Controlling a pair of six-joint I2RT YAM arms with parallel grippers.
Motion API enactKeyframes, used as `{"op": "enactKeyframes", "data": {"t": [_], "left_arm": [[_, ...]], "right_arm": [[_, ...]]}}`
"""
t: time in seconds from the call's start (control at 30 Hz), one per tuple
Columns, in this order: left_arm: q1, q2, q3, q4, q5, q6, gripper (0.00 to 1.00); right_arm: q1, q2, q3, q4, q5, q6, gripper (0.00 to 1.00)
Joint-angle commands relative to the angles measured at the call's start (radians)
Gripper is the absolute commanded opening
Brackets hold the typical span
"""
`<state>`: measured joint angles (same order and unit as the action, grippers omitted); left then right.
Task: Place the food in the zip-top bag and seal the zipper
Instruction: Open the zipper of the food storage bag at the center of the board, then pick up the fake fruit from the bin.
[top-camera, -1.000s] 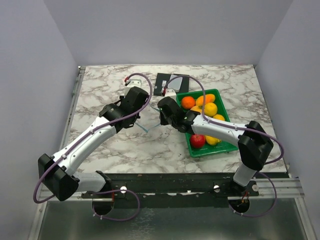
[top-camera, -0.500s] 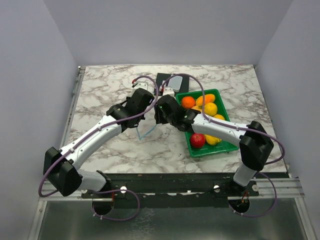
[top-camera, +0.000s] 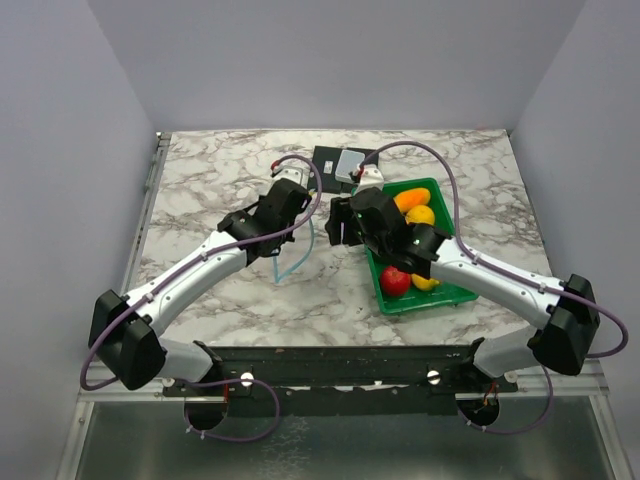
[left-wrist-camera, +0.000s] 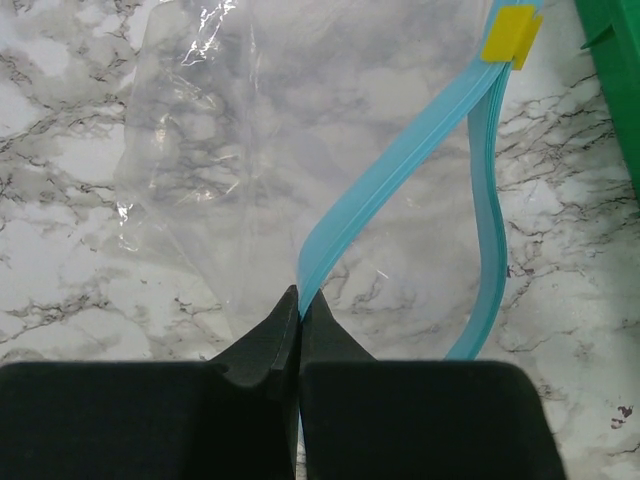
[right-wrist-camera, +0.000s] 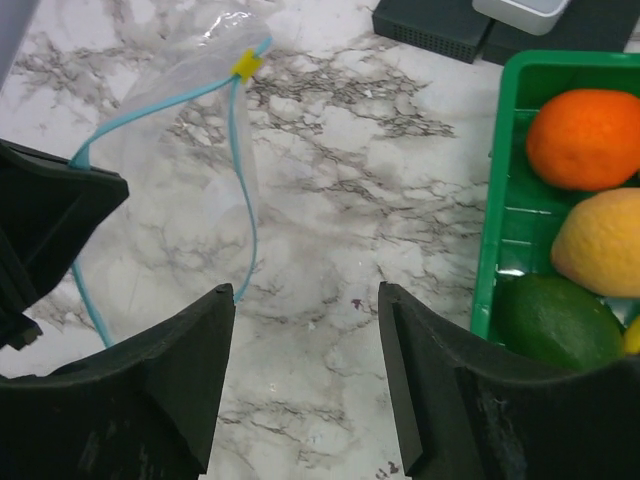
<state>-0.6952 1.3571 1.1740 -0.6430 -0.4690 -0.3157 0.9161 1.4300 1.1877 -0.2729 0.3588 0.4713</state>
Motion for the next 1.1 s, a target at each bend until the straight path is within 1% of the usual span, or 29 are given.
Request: {"op": "enactKeyframes", "data": {"t": [0.0, 0.17, 0.23, 0.4, 0.47, 0.6, 0.77, 1.07], "left_arm": [[-0.004, -0.056, -0.056, 0.069, 0.030, 0.021, 0.00], [-0.004, -0.096, -0.104, 0.097, 0.033, 0.029, 0.00], [-0.004, -0.108, -0.122, 0.107, 0.047, 0.029, 0.00], [-0.004, -0.108, -0.132, 0.108, 0.049, 0.042, 0.00], [-0.004, -0.112, -0.135, 0.108, 0.055, 0.043, 0.00], [-0.003, -0.124, -0.141, 0.108, 0.047, 0.045, 0.00], [-0.004, -0.125, -0.145, 0.108, 0.053, 0.046, 0.00], [-0.003, -0.128, -0.146, 0.108, 0.059, 0.047, 0.00]], "right_arm": [[0.000, -0.070, -0.052, -0.136, 0.088, 0.002, 0.66], [0.000, -0.162, -0.130, -0.230, 0.163, 0.055, 0.66], [0.000, -0.187, -0.159, -0.288, 0.193, 0.101, 0.66], [0.000, -0.243, -0.200, -0.430, 0.221, 0.199, 0.66], [0.000, -0.272, -0.217, -0.475, 0.221, 0.235, 0.67], [0.000, -0.330, -0.260, -0.541, 0.222, 0.301, 0.73], [0.000, -0.388, -0.327, -0.540, 0.203, 0.342, 0.84], [0.000, -0.333, -0.356, -0.499, 0.199, 0.359, 0.93]]}}
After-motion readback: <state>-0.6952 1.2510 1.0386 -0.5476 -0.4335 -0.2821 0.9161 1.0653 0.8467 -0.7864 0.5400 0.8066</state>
